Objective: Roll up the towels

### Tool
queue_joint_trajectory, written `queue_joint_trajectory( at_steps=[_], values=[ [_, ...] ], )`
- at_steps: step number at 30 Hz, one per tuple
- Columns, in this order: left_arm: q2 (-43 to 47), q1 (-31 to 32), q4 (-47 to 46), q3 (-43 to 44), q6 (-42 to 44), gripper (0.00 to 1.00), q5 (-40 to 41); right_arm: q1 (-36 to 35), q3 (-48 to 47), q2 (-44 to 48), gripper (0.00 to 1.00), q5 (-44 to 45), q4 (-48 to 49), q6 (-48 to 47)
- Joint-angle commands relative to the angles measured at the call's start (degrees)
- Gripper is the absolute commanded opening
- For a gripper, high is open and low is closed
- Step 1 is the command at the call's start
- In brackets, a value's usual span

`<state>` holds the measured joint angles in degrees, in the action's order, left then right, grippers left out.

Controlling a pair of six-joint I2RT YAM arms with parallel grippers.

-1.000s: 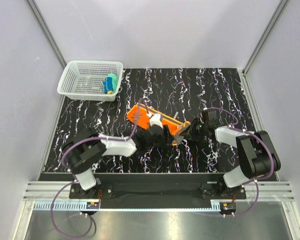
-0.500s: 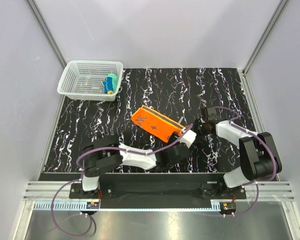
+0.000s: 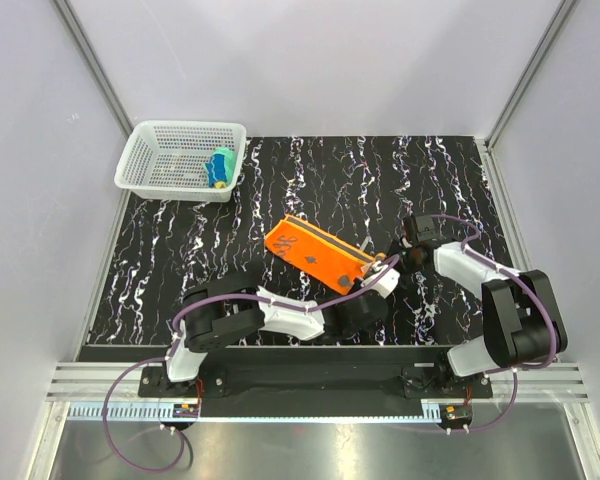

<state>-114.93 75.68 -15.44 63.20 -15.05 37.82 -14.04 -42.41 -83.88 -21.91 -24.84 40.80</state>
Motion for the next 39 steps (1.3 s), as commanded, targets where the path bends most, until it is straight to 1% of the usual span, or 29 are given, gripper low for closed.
queue_joint_trajectory(
  at_steps=[1,2,3,4,5,6,7,8,9,11,12,14,17,18,21,23,24,25,26,28,29,32,34,35,36,38,39],
  values=[
    [0.76,-0.27,-0.56,1.23,-1.03,0.00,0.68,-0.63,-0.91,3.01,0.12,-1.12,-2.48,-0.19],
    [1.11,-0.27,-0.21,1.14,-1.38,0.00,0.06,-0.55,-1.09,3.36,0.19,-0.42,-2.93,-0.28],
    [1.46,-0.44,-0.12,0.96,-1.65,0.00,-0.29,-0.63,-1.35,4.33,0.32,0.28,-3.54,-0.28],
    [2.16,-0.45,0.15,0.79,-1.91,0.00,-1.34,-0.63,-2.14,4.77,0.44,1.16,-5.20,-0.63],
    [2.52,-0.53,1.11,0.79,-2.87,0.00,-1.70,-0.55,-2.76,5.91,0.63,3.43,-6.09,-0.89],
    [2.87,-0.88,1.81,0.87,-3.49,0.00,-2.05,-0.55,-3.46,6.26,0.69,5.02,-7.23,-1.42],
    [3.66,-1.06,2.95,0.87,-4.63,0.00,-3.18,-0.55,-5.38,6.70,0.73,8.08,-9.59,-2.38],
    [3.93,-1.23,3.40,0.79,-5.42,0.00,-3.63,-0.55,-6.53,6.62,0.73,9.33,-10.66,-3.34],
    [4.36,-1.32,3.84,0.61,-6.13,0.00,-3.98,-0.46,-8.11,6.36,0.77,11.08,-11.97,-4.31],
    [5.60,-1.76,4.28,-0.27,-7.97,0.00,-5.74,-0.20,-12.77,5.92,0.80,16.25,-16.28,-6.34],
    [5.86,-1.94,4.45,-0.62,-8.59,0.00,-6.09,0.15,-14.17,5.92,0.83,17.33,-17.86,-6.69],
    [6.91,-2.03,5.24,-1.06,-9.99,0.00,-6.88,1.29,-17.25,6.09,0.84,19.18,-18.84,-7.48],
    [8.23,-2.47,6.13,-1.50,-11.93,0.00,-8.81,5.07,-19.20,7.14,0.86,19.36,-19.81,-8.45],
    [8.58,-2.90,6.21,-1.67,-12.46,0.00,-9.52,7.95,-19.20,7.58,0.86,18.93,-19.63,-8.71],
    [10.25,-4.83,5.95,-2.99,-15.97,0.00,-13.47,12.45,-17.88,11.00,0.86,17.61,-18.58,-8.89],
    [11.31,-6.24,4.20,-5.35,-19.90,0.00,-17.77,15.43,-15.43,15.99,0.86,14.99,-15.69,-9.42],
    [12.09,-7.90,2.97,-6.32,-21.24,0.00,-19.35,15.62,-14.03,17.68,0.87,14.53,-14.20,-9.42],
    [12.36,-8.79,0.53,-7.64,-22.64,0.00,-22.59,15.63,-13.23,19.35,0.87,13.75,-13.40,-9.42],
    [12.63,-9.58,-0.54,-8.61,-25.18,0.00,-24.01,15.63,-12.35,22.32,0.87,11.39,-12.70,-9.33],
    [12.89,-11.86,-3.26,-10.81,-27.57,0.00,-27.95,15.63,-9.45,24.71,0.87,8.83,-10.32,-8.54],
    [12.81,-12.48,-3.71,-11.34,-29.67,0.00,-29.02,15.63,-8.49,26.55,0.87,5.60,-9.53,-8.54],
    [13.42,-15.03,-3.54,-12.40,-34.16,0.00,-32.19,15.63,-4.09,28.93,0.86,-0.56,-6.98,-7.93],
    [14.30,-16.96,-5.38,-14.06,-36.27,0.00,-35.17,15.63,0.73,29.99,0.86,-3.91,-3.21,-6.10],
    [14.56,-17.58,-6.08,-14.68,-38.54,0.00,-36.23,15.63,2.49,31.13,0.87,-6.97,-1.37,-5.21],
    [15.26,-18.89,-7.05,-15.29,-39.61,0.00,-37.29,15.63,5.82,31.49,0.86,-8.48,1.78,-4.33],
    [15.79,-20.04,-8.11,-16.53,-42.24,0.00,-39.66,15.63,9.17,32.89,0.86,-12.52,5.48,-1.26],
    [15.97,-21.09,-8.63,-17.05,-43.04,0.00,-40.54,15.63,12.50,33.33,0.86,-13.50,9.51,0.15]
  ],
)
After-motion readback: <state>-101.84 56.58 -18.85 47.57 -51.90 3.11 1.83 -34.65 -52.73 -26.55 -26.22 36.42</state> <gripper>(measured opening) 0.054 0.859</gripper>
